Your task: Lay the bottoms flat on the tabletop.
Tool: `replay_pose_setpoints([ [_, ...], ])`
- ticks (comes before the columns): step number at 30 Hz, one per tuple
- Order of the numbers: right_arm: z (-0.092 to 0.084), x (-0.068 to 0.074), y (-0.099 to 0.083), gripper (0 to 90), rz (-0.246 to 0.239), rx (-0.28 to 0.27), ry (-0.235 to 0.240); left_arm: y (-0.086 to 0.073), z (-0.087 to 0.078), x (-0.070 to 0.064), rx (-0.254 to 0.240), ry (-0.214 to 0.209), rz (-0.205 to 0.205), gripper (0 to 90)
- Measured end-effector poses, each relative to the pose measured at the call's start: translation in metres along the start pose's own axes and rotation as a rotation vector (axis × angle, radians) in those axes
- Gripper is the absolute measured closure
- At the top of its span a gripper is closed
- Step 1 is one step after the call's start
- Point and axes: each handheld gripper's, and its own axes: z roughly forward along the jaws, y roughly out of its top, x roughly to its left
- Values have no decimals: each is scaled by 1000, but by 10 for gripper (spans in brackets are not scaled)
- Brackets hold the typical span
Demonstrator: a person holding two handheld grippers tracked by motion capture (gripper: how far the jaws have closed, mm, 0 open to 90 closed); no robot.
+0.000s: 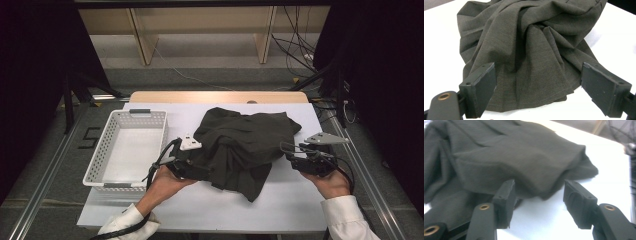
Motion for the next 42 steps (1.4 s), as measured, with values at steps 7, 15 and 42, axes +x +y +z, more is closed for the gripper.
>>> replay_pose_setpoints([
  [7, -3, -1, -6, 374, 25, -24, 26, 0, 0, -2, -3, -2, 3, 136],
  [15, 25, -2, -24, 402, -4, 74, -7, -3, 4, -2, 13, -3, 4, 136],
  [42, 35, 90, -7, 616, -154, 14, 208, -5, 4, -1, 12, 1, 8, 136],
])
